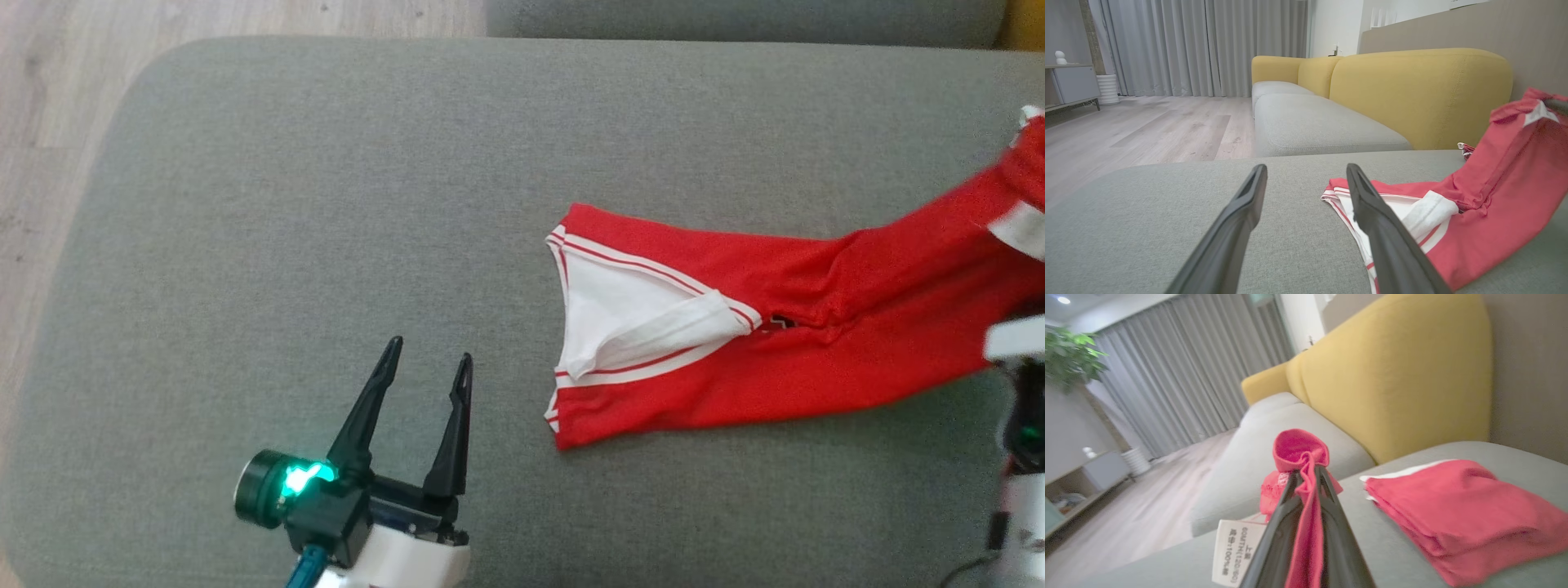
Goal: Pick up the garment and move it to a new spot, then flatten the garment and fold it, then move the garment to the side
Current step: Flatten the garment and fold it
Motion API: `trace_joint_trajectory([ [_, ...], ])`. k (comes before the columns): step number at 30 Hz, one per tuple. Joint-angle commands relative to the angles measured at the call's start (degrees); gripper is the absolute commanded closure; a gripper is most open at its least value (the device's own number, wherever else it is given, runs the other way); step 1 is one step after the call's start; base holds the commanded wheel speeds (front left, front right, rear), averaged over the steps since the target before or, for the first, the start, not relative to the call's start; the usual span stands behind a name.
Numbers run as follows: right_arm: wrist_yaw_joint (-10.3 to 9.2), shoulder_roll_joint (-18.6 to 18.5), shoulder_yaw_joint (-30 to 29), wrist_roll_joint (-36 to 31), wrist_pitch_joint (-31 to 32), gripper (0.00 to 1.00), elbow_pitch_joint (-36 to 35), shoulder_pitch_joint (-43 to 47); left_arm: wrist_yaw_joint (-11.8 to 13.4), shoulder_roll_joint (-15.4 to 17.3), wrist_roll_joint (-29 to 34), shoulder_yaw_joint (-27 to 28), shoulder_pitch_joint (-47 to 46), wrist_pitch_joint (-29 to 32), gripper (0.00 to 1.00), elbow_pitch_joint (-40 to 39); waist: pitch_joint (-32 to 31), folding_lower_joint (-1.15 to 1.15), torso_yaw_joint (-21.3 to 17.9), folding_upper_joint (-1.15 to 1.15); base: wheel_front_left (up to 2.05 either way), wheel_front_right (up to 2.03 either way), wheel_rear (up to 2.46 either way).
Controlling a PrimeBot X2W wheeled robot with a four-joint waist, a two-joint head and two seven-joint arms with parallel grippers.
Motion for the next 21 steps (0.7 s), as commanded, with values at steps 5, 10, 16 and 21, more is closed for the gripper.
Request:
trace_joint_trajectory([
  [5, -0.04, 1.2, 13.2, 4.3, 3.1, 1.0, -12.0, 3.8, -0.8, -0.6, 1.4, 3.1, 0.1, -0.3, 0.0, -1.1, -1.0, 0.0, 1.9, 0.0, 0.0, 0.0, 0.0],
  [10, -0.04, 1.3, 25.8, 11.0, -1.3, 1.0, -10.5, 6.7, -1.4, -0.7, 1.7, 3.2, 0.7, -0.3, 0.0, -0.4, -2.2, 0.0, 4.0, 0.0, 0.0, 0.0, 0.0],
  [16, -0.04, 1.3, 38.9, 15.9, -9.0, 1.0, -0.4, 5.7, -2.3, -0.9, 2.2, 2.7, 1.3, -0.3, 0.0, 0.6, -3.8, 0.0, 7.1, 0.0, 0.0, 0.0, 0.0],
  [21, -0.04, 1.3, 46.1, 21.2, -11.6, 0.22, 7.1, 2.7, -2.4, -0.9, 2.3, 3.0, 1.8, -0.3, 0.0, 1.1, -4.6, 0.0, 8.3, 0.0, 0.0, 0.0, 0.0],
])
